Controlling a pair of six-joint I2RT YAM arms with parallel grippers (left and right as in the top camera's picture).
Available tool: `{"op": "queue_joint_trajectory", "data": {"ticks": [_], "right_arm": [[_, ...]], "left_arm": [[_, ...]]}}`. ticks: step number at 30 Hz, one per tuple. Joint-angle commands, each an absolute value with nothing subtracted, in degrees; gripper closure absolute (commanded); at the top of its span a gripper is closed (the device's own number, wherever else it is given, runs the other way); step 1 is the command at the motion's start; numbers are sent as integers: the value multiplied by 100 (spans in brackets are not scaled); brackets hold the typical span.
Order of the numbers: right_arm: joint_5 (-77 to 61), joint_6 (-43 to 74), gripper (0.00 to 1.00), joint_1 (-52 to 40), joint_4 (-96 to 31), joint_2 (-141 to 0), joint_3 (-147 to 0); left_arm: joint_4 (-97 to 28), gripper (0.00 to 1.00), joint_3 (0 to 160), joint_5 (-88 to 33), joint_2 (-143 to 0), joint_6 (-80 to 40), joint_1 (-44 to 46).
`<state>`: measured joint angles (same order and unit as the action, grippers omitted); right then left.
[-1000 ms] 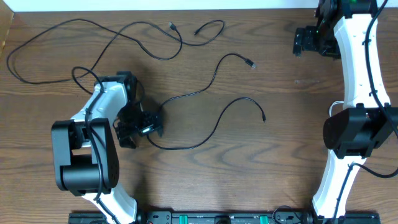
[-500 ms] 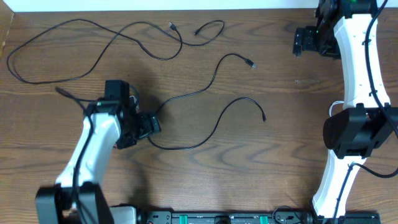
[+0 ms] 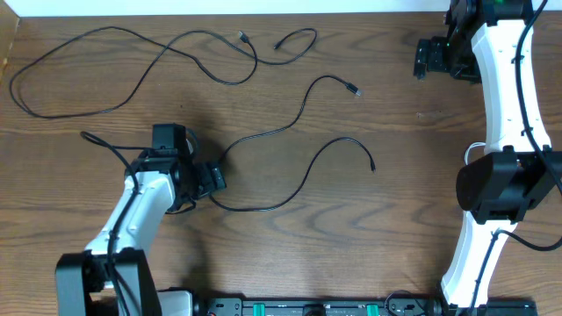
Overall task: Untangle cables
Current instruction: 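Grasp the central black cable with the left gripper and drag it up-left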
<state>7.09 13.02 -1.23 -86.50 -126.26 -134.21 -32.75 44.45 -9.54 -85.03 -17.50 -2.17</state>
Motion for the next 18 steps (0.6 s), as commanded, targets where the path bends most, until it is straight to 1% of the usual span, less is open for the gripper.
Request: {"op": "queue_joint_trajectory", "data": {"ticks": [1, 11, 14, 18], "right_arm": [[731, 1367, 1, -117, -8659, -12418, -13526], [731, 1367, 1, -117, -8659, -12418, -13526], [731, 1367, 1, -117, -8656, -12418, -13526], [731, 1367, 1, -117, -8656, -12418, -13526]], "left_arm": [[-3197, 14, 4473, -825, -8809, -1782, -150], [-2939, 13, 4473, -305, -9605, -1785, 209], [-2921, 21, 4473, -172, -9712, -1782, 209], [-2928, 23, 4473, 78, -9793, -1782, 213]]}}
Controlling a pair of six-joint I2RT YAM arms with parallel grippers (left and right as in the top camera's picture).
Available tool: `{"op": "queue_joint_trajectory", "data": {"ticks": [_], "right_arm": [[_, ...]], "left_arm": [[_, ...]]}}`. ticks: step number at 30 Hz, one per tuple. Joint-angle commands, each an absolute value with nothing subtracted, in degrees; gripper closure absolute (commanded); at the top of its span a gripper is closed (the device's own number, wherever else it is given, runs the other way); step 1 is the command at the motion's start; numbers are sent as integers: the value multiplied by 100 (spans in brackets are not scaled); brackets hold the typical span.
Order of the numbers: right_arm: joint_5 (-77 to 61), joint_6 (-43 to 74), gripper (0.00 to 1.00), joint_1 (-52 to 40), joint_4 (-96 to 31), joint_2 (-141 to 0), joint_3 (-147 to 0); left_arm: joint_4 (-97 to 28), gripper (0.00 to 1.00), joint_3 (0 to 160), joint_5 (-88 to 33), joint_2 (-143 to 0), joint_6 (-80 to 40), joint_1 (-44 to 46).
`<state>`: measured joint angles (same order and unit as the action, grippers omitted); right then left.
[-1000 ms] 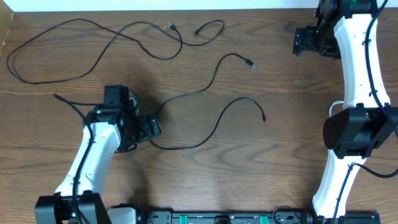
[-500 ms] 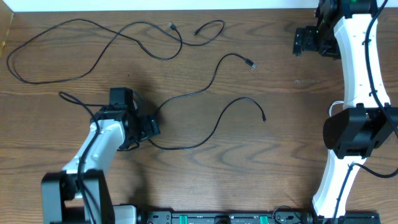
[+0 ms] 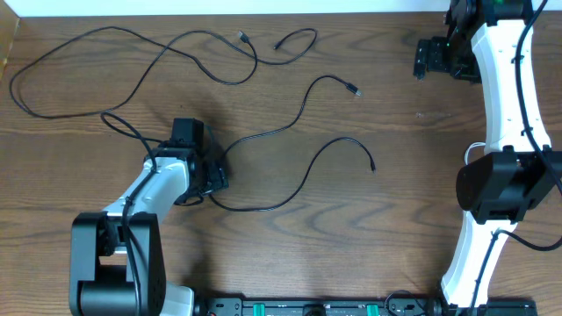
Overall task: Untangle cables
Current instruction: 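Grasp the central black cable with the left gripper and drag it up-left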
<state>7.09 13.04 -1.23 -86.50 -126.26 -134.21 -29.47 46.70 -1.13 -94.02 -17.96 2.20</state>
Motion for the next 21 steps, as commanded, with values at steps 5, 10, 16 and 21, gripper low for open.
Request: {"op": "queue_joint_trajectory", "data": {"ticks": [5, 10, 16, 21], "right_arm": [[731, 1367, 1, -121, -8656, -12418, -13526], [731, 1367, 1, -121, -8656, -12418, -13526], [731, 1367, 1, -121, -8656, -12418, -13526], [731, 1367, 1, -121, -8656, -12418, -13526]], "left_arm": [[-2932, 30, 4473, 91, -9806, -1809, 213], [-2945, 48, 4473, 69, -9806, -1831, 213], [-2945, 90, 4488, 69, -9804, -2158, 213], [-3111, 92, 4775, 71, -9756, -1920, 213]]}}
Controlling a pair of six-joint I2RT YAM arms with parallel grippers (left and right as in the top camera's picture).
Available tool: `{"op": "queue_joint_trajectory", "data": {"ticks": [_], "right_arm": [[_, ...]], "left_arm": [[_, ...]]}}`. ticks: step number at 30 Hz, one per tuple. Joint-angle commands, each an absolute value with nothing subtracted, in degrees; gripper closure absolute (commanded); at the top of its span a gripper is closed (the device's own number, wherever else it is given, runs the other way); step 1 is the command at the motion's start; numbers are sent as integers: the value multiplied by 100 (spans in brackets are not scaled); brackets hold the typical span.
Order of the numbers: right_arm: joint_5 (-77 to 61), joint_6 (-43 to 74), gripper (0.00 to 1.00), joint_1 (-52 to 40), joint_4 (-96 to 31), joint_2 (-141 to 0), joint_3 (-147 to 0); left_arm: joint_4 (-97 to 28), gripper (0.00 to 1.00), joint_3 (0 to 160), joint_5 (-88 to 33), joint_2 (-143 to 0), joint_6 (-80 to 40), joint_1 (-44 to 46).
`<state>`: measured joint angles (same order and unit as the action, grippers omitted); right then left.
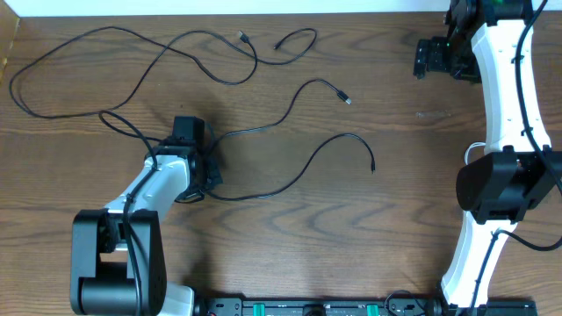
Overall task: Untangle cables
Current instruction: 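Grasp the central black cable with the left gripper and drag it up-left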
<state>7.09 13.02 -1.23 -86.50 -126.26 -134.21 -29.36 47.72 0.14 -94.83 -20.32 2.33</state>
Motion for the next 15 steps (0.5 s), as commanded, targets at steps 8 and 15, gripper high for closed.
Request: {"op": "queue_joint_trajectory", "data": {"ticks": [8, 15], "right_arm": [[731, 1367, 1, -121, -8659, -12418, -13526], [731, 1367, 1, -121, -8656, -12418, -13526]], "left_arm": [[-3350, 92, 6062, 71, -9445, -1194, 213], [-2985, 92, 6346, 130, -9437, 1424, 204]]}}
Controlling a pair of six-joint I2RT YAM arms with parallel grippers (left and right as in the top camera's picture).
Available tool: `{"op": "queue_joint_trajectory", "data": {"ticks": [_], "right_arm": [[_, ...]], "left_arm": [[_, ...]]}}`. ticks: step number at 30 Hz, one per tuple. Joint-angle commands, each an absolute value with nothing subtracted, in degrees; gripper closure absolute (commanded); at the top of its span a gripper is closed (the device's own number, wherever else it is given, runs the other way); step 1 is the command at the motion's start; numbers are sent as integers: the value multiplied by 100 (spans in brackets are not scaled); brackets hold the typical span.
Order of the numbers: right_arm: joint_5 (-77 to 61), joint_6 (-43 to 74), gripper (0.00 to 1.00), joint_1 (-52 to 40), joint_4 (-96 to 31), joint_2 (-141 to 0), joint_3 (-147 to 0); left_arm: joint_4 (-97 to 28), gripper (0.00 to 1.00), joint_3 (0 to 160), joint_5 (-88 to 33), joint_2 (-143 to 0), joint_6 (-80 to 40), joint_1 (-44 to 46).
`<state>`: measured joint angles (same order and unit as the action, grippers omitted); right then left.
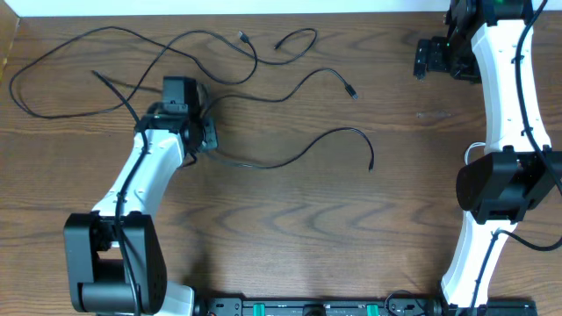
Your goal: Untangle cables
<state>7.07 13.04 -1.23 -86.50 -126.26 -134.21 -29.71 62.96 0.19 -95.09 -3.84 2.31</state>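
Observation:
A black cable [290, 160] lies across the middle of the table. Its bend sits in my left gripper [208, 137], which is shut on it. One branch rises to a plug [351, 90]; the other runs right to an end [371, 165]. A long thin cable [105, 28] loops over the far left of the table. Its ends [241, 37] lie near the far edge, just beyond the left gripper. My right gripper [421, 60] hangs at the far right, well apart from every cable; its jaws are too dark to read.
The right arm [500, 96] stands along the right side, and the left arm [145, 180] reaches in from the near left. A black rail [307, 307] runs along the table's near edge. Bare wood [290, 237] fills the near middle.
The left gripper has moved toward the far side of the table with the cable's bend in it. The bend now lies close to the long cable's loops. The upper plug shifted slightly farther back.
At first the left gripper was at the cable's bend in the near-left middle. Then the arm had swung round with the gripper still on the bend. Then the cable sat drawn slightly left. Now the bend is farther back. The right arm never moved.

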Motion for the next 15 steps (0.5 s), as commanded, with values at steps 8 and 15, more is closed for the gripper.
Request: {"op": "queue_joint_trajectory", "data": {"ticks": [8, 15], "right_arm": [[731, 1367, 1, -121, -8656, -12418, -13526], [731, 1367, 1, -121, -8659, -12418, -13526]], "left_arm": [[-2497, 92, 6346, 1367, -9428, 2311, -167], [-2316, 92, 6346, 1422, -9428, 2410, -1090]]}}
